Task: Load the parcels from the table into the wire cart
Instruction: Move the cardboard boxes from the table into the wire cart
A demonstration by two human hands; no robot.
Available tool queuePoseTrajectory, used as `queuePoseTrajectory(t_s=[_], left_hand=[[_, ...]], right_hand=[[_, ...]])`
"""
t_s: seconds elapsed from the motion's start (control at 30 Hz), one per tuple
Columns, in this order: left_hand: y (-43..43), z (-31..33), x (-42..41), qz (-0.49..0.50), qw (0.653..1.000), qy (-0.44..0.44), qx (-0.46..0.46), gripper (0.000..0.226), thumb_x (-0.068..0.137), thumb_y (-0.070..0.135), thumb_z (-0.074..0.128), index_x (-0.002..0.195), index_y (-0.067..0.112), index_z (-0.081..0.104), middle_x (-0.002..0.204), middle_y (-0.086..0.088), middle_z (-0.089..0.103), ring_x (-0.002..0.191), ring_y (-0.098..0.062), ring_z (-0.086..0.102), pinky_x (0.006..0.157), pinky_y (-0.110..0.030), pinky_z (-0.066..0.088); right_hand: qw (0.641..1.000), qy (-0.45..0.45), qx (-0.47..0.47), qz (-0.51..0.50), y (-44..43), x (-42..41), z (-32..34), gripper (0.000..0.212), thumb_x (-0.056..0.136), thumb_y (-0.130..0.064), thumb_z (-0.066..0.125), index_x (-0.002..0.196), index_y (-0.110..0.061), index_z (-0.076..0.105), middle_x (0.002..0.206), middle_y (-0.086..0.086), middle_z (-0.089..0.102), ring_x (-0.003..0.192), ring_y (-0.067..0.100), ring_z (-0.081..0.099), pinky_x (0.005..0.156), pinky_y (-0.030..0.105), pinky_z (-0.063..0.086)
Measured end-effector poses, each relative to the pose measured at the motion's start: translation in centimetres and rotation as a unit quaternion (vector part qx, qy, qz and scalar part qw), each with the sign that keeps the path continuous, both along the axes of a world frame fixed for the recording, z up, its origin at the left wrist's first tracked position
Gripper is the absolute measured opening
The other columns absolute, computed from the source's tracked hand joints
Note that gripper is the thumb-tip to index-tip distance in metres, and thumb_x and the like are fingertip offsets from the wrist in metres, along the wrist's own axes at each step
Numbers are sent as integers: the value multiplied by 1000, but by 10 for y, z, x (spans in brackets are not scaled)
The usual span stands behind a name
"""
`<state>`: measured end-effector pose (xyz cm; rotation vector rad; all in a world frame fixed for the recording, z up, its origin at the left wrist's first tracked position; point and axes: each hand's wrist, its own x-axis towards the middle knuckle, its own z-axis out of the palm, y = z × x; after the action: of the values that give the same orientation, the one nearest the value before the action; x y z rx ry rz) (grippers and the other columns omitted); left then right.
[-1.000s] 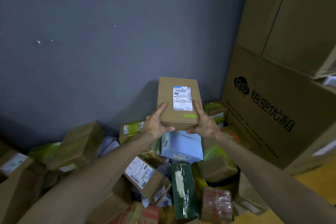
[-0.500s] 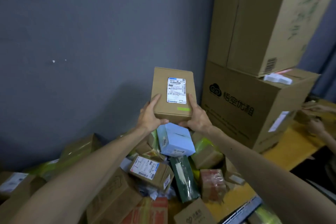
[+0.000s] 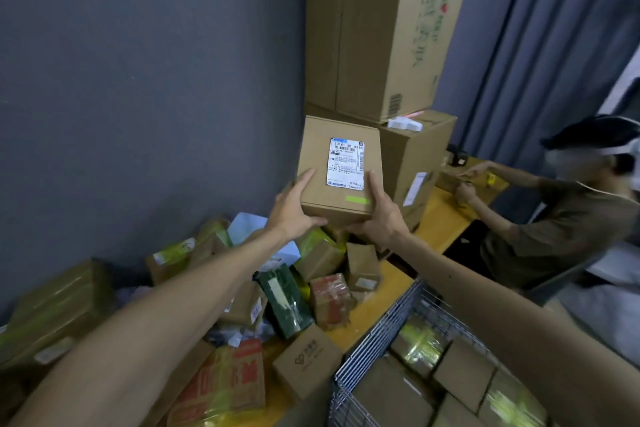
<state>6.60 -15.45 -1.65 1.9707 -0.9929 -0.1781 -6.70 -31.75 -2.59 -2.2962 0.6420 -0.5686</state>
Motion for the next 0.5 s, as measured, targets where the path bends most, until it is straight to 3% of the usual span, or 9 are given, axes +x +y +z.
queuePoseTrajectory(t_s=[0.07, 0.2, 0.37, 0.5], left_hand=[[-22, -3, -19, -24, 1000, -8, 13, 107, 70, 20, 89, 154, 37, 25, 151, -2, 38, 136, -26, 34, 109, -33, 33], [-76, -14, -61, -68, 997, -18, 39, 109, 68, 24, 90, 152, 43, 24, 147, -2, 42, 133, -27, 41, 108, -48, 41], [-146, -32, -128, -112, 992, -16, 48, 105, 74, 18, 86, 156, 35, 23, 153, -6, 37, 138, -28, 32, 109, -44, 36], [-205, -52, -173, -137, 987, -13, 78, 106, 74, 19, 85, 156, 38, 20, 148, -10, 41, 136, -30, 36, 106, -43, 38]], right_hand=[[1000, -7, 3, -24, -14, -28, -7, 127, 69, -19, 88, 157, -23, -3, 152, 10, 38, 137, 29, 39, 107, 35, 37], [997, -10, 28, -76, -51, -86, -25, 127, 69, -17, 88, 157, -24, -4, 151, 13, 37, 137, 31, 37, 109, 39, 36], [991, -11, 49, -121, -107, -160, -46, 131, 65, -16, 89, 157, -26, -5, 151, 9, 39, 135, 27, 40, 107, 40, 40], [988, -19, 61, -142, -152, -212, -66, 133, 63, -25, 89, 155, -33, -6, 145, 3, 48, 129, 22, 48, 101, 39, 46]])
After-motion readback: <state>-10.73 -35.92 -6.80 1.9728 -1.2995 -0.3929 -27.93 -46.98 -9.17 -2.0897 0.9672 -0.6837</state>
